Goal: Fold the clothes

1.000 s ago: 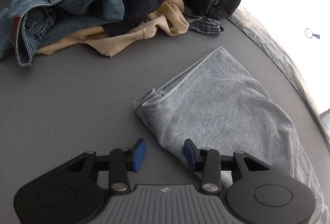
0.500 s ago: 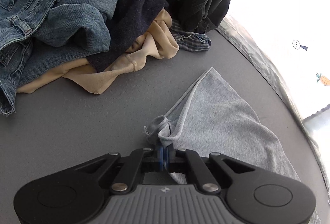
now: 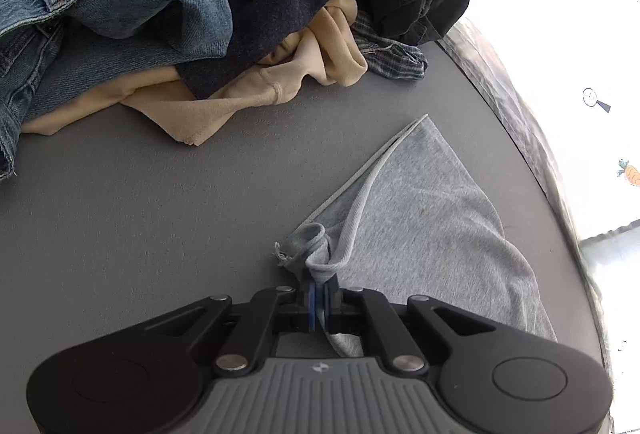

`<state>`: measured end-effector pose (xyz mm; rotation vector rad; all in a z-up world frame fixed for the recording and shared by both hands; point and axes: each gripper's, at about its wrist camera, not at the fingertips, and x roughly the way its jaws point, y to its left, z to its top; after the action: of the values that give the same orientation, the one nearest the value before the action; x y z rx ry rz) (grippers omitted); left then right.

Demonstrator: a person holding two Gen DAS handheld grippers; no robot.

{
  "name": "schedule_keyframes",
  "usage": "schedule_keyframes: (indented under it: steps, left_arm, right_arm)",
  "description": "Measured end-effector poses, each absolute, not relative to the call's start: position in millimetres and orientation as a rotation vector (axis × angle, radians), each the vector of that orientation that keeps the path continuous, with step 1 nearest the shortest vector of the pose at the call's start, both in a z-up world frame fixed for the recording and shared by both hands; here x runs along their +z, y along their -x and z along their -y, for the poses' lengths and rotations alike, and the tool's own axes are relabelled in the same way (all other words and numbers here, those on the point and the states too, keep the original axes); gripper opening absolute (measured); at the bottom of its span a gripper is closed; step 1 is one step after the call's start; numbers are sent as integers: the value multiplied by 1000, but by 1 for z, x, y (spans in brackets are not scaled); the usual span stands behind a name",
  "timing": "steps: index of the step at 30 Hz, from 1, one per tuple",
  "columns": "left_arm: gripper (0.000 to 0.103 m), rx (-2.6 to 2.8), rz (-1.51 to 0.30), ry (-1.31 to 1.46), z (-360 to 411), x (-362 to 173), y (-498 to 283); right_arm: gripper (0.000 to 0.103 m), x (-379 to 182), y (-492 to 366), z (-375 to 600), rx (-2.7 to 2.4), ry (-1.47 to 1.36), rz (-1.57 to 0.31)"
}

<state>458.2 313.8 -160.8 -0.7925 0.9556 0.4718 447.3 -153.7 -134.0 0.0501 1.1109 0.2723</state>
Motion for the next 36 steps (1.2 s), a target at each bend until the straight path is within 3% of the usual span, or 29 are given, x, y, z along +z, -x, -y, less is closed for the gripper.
schedule_keyframes:
  steps: [3, 6, 11, 13, 22, 26, 36]
  left_arm:
    - [6, 478, -936, 781, -314, -155, -453]
    - [14, 440, -916, 723, -309, -145, -451]
    - [56, 287, -905, 510, -272, -127, -457]
    - [61, 214, -915, 431, -248, -124, -459]
    - [62, -243, -963, 376, -138, -139, -471]
    - [62, -328, -1002, 336, -92, -159, -475]
    - [67, -79, -1030, 298, -115, -184, -463]
  right_arm:
    - [24, -140, -459, 141, 352, -84, -1141]
    - [24, -146, -476, 134, 397, -128, -1174]
    - [24, -155, -510, 139, 373, -239, -1208]
    - [24, -155, -521, 146, 361, -333, -1207]
    - [25, -163, -539, 144, 313, -362, -1171]
    - [24, -171, -532, 166, 288, -520, -1161]
    - [25, -177, -508, 194, 257, -635, -1145]
